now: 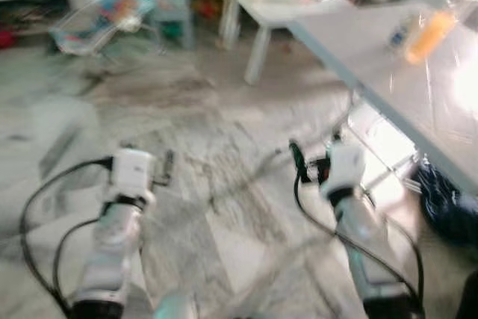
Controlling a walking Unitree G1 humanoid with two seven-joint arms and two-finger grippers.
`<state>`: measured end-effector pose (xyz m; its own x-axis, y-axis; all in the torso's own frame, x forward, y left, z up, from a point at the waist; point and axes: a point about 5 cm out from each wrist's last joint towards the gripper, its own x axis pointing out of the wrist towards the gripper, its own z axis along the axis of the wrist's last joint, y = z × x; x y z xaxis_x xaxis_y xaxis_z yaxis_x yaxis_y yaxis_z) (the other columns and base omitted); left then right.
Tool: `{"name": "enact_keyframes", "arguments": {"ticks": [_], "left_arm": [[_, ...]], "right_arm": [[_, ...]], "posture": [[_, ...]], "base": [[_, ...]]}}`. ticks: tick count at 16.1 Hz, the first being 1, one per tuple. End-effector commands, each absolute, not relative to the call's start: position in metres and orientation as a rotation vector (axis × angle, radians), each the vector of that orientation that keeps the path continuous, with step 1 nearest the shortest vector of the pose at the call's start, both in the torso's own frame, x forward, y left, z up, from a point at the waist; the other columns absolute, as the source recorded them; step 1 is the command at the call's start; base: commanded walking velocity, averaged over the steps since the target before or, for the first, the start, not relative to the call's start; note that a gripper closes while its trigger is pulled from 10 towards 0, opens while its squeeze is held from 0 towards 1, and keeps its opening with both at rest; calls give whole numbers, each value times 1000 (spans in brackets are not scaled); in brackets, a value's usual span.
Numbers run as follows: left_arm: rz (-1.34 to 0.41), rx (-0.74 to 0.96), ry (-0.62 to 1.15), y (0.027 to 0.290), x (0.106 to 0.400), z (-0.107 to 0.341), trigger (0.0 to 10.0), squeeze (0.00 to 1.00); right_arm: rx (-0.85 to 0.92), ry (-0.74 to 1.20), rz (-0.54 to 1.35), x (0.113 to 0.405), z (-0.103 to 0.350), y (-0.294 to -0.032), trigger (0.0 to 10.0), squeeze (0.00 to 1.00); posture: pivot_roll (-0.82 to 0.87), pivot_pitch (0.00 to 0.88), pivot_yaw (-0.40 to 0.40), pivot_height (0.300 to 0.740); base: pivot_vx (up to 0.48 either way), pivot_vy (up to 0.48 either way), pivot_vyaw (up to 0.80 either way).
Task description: Restocking fridge
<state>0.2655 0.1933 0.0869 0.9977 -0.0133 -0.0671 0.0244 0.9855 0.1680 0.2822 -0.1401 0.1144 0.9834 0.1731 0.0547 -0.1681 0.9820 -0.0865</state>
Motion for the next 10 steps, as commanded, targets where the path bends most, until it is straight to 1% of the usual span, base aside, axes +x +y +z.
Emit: {"name": "enact_keyframes", "arguments": {"ticks": [1, 2, 4, 5, 7, 8, 10], "left_arm": [[-4, 125, 85, 198, 264, 89, 10000, 0], [25, 81, 104, 206, 261, 89, 10000, 0], [-29, 153, 87, 205, 261, 90, 10000, 0], [-29, 175, 69, 199, 263, 97, 10000, 0], [-34, 127, 44, 191, 267, 105, 10000, 0], [-51, 84, 22, 182, 270, 113, 10000, 0], [-72, 86, 0, 175, 273, 119, 10000, 0]], "right_arm": [[-78, -79, 143, 283, 121, -148, 10000, 0], [-80, -99, 133, 286, 127, -151, 10000, 0], [-82, -96, 124, 285, 125, -151, 10000, 0], [-81, -97, 121, 284, 125, -150, 10000, 0], [-79, -96, 108, 283, 126, -150, 10000, 0], [-79, -100, 91, 281, 127, -153, 10000, 0], [-76, -111, 75, 280, 130, -157, 10000, 0]], "posture": [[85, 154, -76, 740], [87, 162, -81, 740], [76, 168, -72, 740], [69, 165, -66, 740], [61, 163, -60, 740], [60, 161, -58, 740], [54, 162, -55, 740]], "base": [[461, 0, -800], [461, 0, -800], [463, 0, -800], [480, 0, -800], [480, 0, -800], [480, 0, -800], [476, 0, -800]]}}
